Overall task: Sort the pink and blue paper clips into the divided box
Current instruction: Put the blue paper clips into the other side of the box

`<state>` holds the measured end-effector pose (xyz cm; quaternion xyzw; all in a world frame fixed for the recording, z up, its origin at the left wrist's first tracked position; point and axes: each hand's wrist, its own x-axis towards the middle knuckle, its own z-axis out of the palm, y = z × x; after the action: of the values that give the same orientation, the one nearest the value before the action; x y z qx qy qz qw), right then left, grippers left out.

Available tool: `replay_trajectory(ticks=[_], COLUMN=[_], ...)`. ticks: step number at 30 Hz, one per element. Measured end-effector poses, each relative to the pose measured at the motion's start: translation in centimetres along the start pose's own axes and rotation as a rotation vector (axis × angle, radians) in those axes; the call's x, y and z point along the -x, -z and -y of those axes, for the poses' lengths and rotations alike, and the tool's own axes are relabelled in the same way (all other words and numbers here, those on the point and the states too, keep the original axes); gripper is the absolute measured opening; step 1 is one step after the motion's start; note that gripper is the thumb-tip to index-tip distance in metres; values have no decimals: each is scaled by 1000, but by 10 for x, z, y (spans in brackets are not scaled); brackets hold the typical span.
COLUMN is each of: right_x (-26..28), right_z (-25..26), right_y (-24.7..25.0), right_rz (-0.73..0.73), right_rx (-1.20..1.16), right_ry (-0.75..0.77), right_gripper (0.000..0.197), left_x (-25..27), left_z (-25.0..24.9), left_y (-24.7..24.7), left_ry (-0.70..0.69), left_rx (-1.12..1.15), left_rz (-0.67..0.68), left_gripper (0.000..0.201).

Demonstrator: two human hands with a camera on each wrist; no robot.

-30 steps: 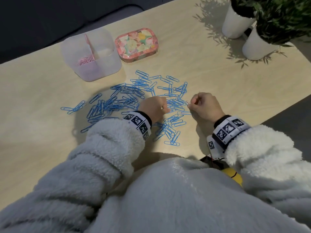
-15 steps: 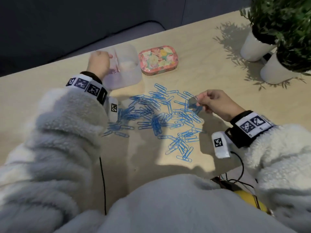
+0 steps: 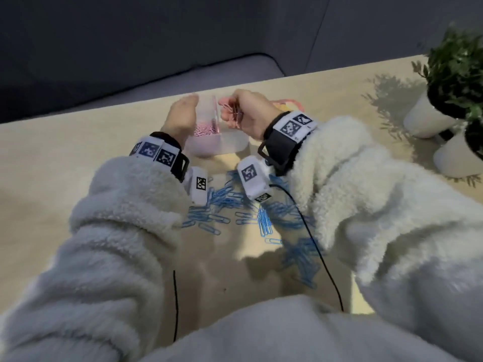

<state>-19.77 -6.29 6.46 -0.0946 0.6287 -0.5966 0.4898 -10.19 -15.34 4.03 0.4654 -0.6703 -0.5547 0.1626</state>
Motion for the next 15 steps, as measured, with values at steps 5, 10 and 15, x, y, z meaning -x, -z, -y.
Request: replay_trajectory(ticks=[5,10,15], right_x=[-27,-34,9], right_z=[-4,-6,8], right_y=[-49,-52,-25], right_rz=[26,148,126], right_rx=[163,384,361], right_ry=[1,-64,175], right_gripper=[29,32,27], left_x=[37,66,93], left_z=[36,87,117], left_y=[40,68,68], left_ry=[-247,-61,71], left_rx=[-16,-168,-532], left_rz=[-199,-155,95], left_gripper=[28,24,38])
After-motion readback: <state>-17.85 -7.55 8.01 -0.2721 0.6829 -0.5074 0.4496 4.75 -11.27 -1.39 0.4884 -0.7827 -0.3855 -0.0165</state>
